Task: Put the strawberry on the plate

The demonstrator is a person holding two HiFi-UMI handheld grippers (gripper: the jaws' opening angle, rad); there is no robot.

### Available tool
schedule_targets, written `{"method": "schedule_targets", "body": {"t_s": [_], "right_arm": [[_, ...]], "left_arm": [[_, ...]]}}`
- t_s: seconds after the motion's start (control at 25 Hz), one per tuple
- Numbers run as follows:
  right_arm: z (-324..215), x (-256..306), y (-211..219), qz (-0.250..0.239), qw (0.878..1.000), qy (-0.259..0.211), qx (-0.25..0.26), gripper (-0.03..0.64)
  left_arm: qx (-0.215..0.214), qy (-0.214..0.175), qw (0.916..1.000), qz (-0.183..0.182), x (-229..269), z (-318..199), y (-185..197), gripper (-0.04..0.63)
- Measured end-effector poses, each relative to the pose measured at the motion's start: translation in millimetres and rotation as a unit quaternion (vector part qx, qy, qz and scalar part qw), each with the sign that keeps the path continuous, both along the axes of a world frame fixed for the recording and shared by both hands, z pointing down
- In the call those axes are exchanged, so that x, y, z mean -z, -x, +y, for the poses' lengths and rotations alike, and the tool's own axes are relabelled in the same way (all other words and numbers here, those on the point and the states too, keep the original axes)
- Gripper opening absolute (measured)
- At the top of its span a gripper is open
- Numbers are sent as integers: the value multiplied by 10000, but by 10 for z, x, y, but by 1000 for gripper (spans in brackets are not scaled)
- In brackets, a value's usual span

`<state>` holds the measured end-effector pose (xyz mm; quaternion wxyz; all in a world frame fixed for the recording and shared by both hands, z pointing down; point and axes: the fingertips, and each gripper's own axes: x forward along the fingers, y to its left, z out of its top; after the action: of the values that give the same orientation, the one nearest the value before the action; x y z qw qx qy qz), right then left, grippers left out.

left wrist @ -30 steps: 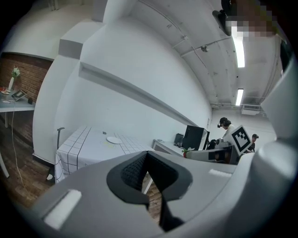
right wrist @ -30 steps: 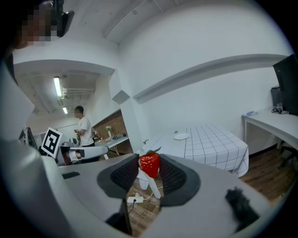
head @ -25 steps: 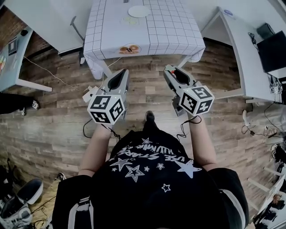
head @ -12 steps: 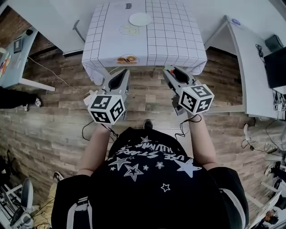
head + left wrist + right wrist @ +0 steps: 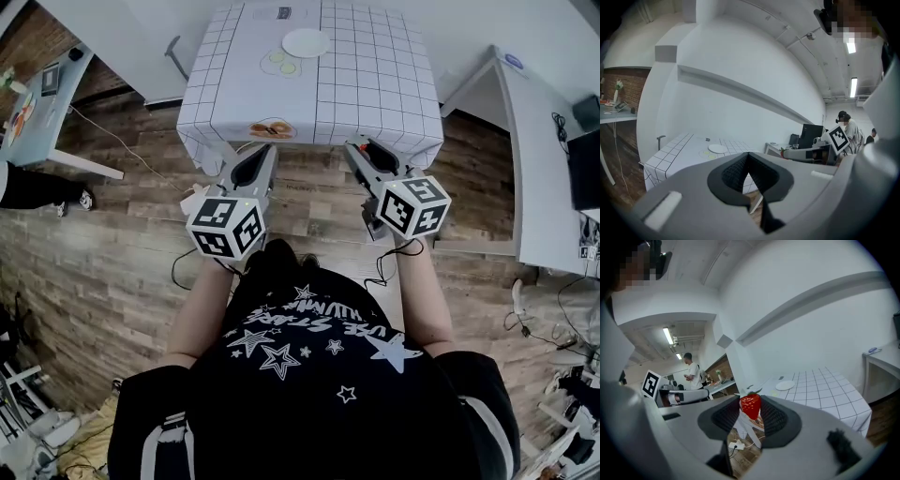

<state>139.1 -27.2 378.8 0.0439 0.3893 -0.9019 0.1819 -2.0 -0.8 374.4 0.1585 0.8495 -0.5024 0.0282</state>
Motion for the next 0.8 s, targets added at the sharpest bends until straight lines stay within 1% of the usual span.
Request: {"method": "schedule_targets", "body": {"t_s": [0.28, 0.44, 0.56, 0.64, 0.8], "right_arm": [[-144, -43, 16, 33, 10000, 47, -52, 146], [-302, -45, 63, 114, 9999, 29, -124, 146], [-454, 5, 103, 182, 9997, -47, -169, 146], [-577, 20, 135, 252, 9995, -88, -188, 146], [-853, -43, 211, 368, 9991, -12, -196, 146]], "left_arm": [[-10, -32, 10000, 14, -15, -207, -10, 9], [4, -67, 10000, 68, -9, -450, 26, 9], [-74, -128, 9999, 39, -6, -643, 20, 8], [-109, -146, 9998, 80, -17, -795, 27, 9], [-209, -94, 9996, 172, -57, -1101, 53, 9]]}}
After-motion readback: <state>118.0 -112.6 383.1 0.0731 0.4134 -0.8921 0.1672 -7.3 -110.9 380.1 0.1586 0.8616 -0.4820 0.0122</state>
